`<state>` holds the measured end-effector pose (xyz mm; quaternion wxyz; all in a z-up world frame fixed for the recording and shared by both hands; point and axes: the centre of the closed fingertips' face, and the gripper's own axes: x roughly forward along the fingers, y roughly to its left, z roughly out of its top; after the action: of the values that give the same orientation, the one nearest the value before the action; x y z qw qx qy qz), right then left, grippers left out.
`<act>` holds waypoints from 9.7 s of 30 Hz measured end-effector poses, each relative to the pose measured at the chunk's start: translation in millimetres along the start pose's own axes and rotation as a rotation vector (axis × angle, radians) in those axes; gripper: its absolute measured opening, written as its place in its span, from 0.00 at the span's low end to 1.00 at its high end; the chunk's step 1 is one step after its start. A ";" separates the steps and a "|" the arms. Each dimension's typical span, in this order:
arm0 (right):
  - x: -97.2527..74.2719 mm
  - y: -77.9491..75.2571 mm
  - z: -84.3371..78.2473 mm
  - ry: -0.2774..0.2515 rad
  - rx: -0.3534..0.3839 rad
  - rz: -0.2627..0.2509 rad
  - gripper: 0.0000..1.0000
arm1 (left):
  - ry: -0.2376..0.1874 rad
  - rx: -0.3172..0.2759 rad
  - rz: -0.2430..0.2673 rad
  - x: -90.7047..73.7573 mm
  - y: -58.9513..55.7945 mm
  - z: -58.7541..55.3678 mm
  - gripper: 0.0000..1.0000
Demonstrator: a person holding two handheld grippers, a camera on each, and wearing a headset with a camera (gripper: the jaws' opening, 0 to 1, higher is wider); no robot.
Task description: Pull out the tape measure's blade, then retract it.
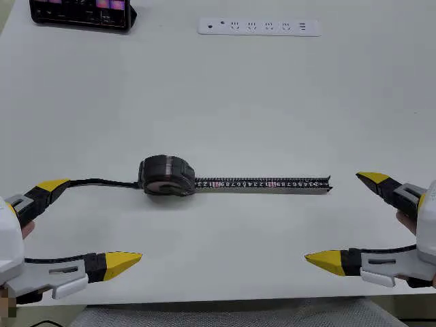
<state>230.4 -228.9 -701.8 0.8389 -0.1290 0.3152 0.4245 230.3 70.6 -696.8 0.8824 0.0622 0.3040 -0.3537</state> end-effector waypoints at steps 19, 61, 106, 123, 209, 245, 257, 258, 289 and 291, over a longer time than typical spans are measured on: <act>1.6 -0.2 -5.5 0.020 -0.018 0.003 0.99 | 0.001 0.000 0.001 0.1 -0.6 -0.9 0.99; 8.7 -26.5 -0.5 0.014 -0.019 0.004 0.96 | -0.014 -0.043 0.007 43.3 -8.5 20.4 0.99; 21.1 -58.4 -11.3 0.045 -0.027 0.022 0.89 | -0.075 -0.250 0.042 95.2 -24.7 37.3 0.92; 24.6 -68.1 -12.5 0.095 -0.079 0.051 0.75 | -0.093 -0.307 0.142 97.2 -12.1 37.5 0.78; 55.3 -74.8 -45.5 0.345 -0.441 0.315 0.12 | -0.023 -0.424 0.361 119.4 15.0 19.9 0.61; 66.5 -66.7 -32.6 0.325 -0.440 0.329 0.11 | -0.018 -0.437 0.348 119.3 14.3 18.5 0.58; 73.7 -60.9 -27.4 0.316 -0.439 0.343 0.11 | -0.029 -0.457 0.339 117.9 14.0 19.0 0.58; 73.9 -60.6 -27.1 0.316 -0.439 0.345 0.11 | -0.029 -0.457 0.339 117.8 13.9 19.0 0.58; 95.9 -39.7 -8.4 0.258 -0.415 0.395 0.11 | -0.038 -0.471 0.321 116.3 14.5 20.2 0.58; 99.4 -36.2 -5.3 0.250 -0.415 0.401 0.11 | -0.039 -0.474 0.320 116.2 14.7 20.2 0.58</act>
<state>300.7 -190.7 -771.2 0.6490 -0.2841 0.3416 0.6175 315.7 6.7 -749.4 0.9226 -0.1057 0.3474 -0.1301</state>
